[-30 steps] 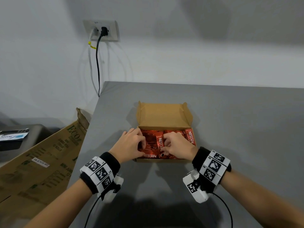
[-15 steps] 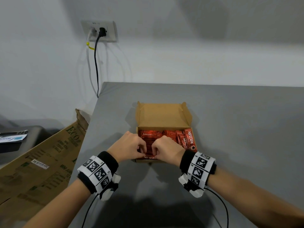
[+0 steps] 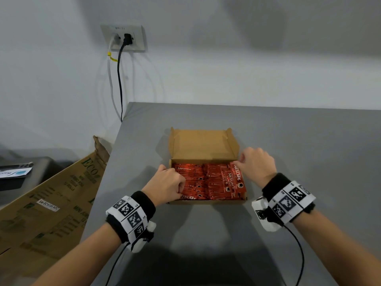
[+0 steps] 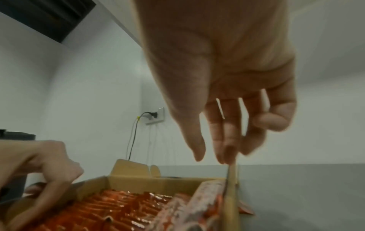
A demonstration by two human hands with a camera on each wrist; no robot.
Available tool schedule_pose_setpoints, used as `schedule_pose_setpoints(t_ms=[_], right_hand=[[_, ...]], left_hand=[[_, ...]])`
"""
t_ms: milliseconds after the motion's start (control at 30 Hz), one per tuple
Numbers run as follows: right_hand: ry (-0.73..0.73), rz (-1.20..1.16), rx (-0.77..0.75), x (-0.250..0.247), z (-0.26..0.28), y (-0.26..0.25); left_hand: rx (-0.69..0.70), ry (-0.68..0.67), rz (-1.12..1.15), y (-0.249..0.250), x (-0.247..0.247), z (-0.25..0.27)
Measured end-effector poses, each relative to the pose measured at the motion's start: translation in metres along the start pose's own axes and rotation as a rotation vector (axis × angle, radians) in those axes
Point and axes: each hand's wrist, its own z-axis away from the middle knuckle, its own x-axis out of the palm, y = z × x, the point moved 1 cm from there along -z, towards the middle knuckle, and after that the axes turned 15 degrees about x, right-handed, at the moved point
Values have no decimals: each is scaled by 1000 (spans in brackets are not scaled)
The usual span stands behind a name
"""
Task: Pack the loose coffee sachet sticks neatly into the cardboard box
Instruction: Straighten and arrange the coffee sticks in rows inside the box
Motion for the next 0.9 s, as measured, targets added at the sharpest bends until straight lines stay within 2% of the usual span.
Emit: schedule_pose_setpoints(t_ms=[100, 200, 433, 533, 600, 700, 800, 900], right_hand=[[-122, 91, 88, 5, 6, 9], [-196, 29, 94, 13, 9, 11], [-103, -81, 81, 12, 7, 12], [-134, -264, -18, 5, 11, 6], [-301, -417, -124, 3, 18, -4], [-522, -473, -286, 9, 31, -21], [-557, -476, -357, 15, 42, -36], [-500, -479, -403, 22, 46, -48]], left_hand=[[-1, 20, 20, 0, 1, 1], [3, 36, 47, 0, 1, 2], [9, 45, 66, 1, 1, 5], [14, 70, 45, 1, -1, 7], [13, 101, 35, 1, -3, 8], [10, 110, 25, 1, -4, 12], [-19, 97, 26, 1, -4, 15], [-46, 86, 6, 1, -3, 17]])
